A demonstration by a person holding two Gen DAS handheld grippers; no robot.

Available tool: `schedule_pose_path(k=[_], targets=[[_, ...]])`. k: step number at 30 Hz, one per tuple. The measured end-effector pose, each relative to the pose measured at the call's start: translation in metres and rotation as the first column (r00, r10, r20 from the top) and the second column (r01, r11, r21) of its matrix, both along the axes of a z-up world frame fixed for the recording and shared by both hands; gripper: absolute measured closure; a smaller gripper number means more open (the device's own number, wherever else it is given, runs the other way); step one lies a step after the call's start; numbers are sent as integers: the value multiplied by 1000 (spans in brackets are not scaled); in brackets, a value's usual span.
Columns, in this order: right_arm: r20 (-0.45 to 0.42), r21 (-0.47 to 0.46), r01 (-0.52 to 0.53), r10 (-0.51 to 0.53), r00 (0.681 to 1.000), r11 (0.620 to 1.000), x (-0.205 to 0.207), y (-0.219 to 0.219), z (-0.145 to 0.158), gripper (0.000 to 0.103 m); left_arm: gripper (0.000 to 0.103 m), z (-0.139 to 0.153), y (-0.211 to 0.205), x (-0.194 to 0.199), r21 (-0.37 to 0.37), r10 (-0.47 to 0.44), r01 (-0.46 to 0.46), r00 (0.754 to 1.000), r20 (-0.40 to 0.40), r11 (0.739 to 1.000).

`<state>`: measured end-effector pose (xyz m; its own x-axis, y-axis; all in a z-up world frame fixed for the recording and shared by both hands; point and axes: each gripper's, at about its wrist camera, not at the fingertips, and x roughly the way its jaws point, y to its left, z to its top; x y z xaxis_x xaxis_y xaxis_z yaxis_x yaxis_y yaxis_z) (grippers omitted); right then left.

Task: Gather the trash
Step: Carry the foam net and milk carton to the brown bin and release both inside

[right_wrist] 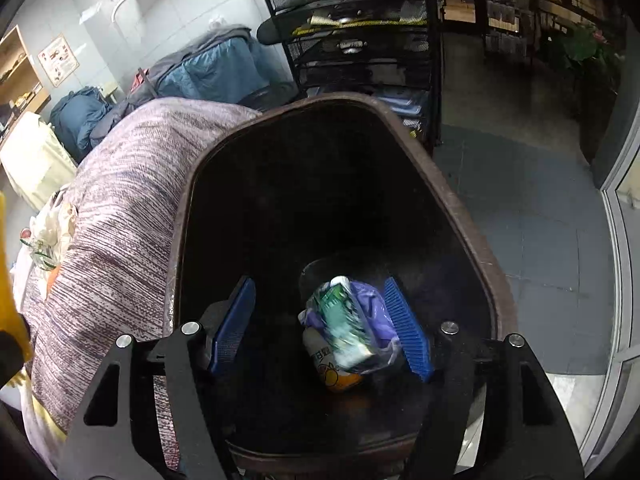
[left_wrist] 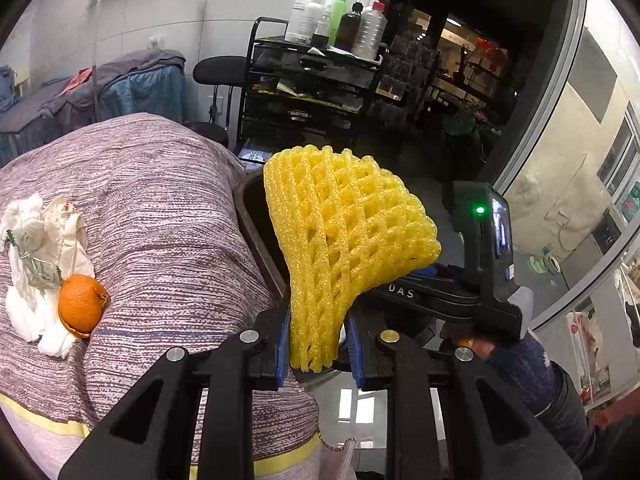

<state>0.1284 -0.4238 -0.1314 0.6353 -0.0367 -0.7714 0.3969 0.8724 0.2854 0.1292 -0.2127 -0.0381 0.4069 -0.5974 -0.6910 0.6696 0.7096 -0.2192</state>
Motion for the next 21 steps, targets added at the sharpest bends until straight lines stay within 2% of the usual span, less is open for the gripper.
schedule_pose_path(k=[4, 10, 21], targets=[[42, -11, 37, -37, 998, 999, -13, -4, 11, 31, 80, 3, -9, -1, 2, -18, 18, 1000, 8, 1000], [83, -33, 88, -85, 993, 996, -31, -11, 26, 31, 80, 4, -27, 0, 4, -51, 51, 999, 3, 999], [107, -21, 199, -195, 975, 980, -60, -34, 35, 30, 80, -4, -65, 12, 38, -94, 95, 995, -24, 995]])
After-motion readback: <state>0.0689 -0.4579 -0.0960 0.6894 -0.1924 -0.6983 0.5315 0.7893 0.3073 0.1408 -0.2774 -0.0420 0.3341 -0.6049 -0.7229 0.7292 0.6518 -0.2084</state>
